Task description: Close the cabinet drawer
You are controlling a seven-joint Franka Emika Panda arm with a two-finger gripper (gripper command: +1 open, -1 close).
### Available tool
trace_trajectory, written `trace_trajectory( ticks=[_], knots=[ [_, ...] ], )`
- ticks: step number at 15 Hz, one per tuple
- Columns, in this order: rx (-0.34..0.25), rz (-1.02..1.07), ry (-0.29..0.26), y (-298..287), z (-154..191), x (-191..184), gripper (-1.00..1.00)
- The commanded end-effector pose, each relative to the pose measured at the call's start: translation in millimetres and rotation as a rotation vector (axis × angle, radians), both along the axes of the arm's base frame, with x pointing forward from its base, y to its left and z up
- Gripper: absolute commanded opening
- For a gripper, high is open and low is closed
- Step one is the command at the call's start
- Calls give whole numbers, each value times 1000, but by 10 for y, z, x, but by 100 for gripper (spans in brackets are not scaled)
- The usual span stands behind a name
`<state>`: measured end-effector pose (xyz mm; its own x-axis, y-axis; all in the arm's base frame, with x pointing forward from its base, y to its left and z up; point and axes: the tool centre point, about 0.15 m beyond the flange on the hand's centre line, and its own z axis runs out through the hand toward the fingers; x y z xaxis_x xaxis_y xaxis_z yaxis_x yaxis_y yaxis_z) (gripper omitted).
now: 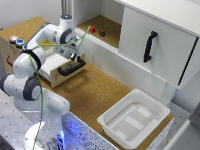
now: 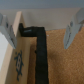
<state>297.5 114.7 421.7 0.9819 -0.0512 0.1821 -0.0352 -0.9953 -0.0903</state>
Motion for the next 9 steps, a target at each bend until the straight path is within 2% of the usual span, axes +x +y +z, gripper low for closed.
trace_trajectory(
  ticks=[1, 2, 3, 6, 9],
  knots=[
    [83, -82, -63, -98, -475, 165, 100],
    [130, -48, -41, -91, -588, 240, 100],
    [136, -24, -10, -72, -671, 293, 100],
    [110, 67, 57, 12, -847, 424, 100],
    [105, 73, 59, -1, -859, 464, 100]
  ],
)
